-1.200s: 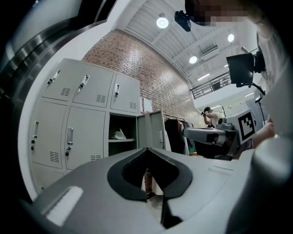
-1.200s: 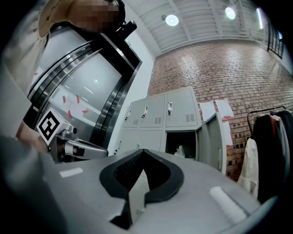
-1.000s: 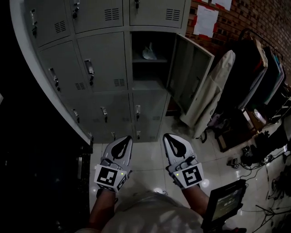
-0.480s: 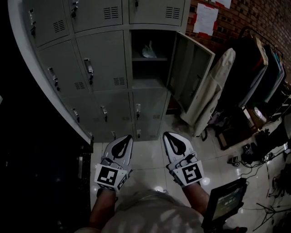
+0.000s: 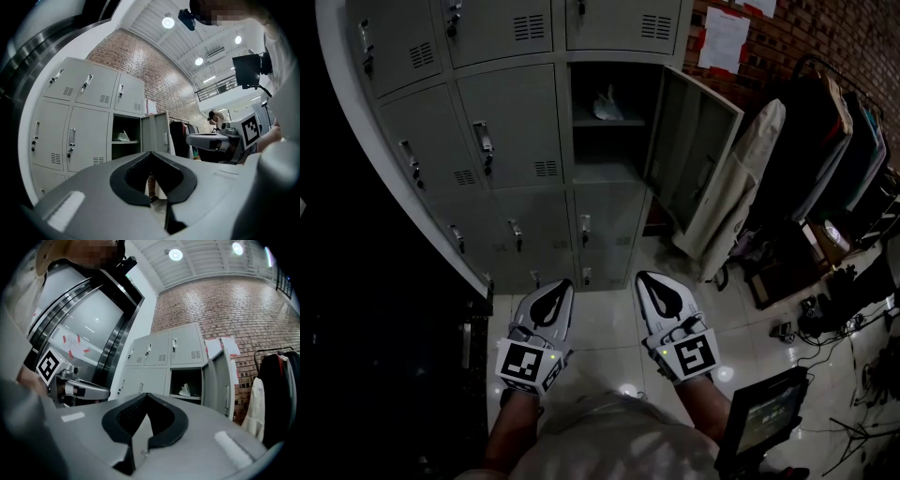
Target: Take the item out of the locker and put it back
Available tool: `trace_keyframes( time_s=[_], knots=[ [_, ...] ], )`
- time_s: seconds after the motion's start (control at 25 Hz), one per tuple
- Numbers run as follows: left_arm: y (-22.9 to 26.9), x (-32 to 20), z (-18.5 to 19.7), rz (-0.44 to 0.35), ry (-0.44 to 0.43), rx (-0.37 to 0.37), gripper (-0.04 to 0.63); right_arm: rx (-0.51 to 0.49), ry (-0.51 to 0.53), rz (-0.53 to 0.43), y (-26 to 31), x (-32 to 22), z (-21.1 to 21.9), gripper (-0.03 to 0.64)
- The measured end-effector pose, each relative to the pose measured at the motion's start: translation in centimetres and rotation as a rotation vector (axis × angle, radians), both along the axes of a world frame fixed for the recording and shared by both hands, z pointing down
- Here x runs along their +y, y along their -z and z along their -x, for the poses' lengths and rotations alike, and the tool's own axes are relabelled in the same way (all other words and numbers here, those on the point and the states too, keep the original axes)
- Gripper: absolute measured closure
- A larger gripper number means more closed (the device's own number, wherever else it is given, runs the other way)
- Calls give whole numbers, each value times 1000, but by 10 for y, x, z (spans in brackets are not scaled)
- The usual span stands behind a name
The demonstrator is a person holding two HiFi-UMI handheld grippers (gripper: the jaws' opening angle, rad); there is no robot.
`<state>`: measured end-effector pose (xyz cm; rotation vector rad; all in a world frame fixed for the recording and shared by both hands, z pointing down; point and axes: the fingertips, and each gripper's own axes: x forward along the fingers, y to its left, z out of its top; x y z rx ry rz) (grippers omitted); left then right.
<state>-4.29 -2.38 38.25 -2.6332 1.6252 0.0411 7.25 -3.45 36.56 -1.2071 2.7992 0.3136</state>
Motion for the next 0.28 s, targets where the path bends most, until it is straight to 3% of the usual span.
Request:
trace_keyframes(
  time_s=[0.28],
  knots=[
    [6, 3, 26, -1, 55, -4, 594, 33, 50, 14, -2, -7, 27, 615]
  ],
)
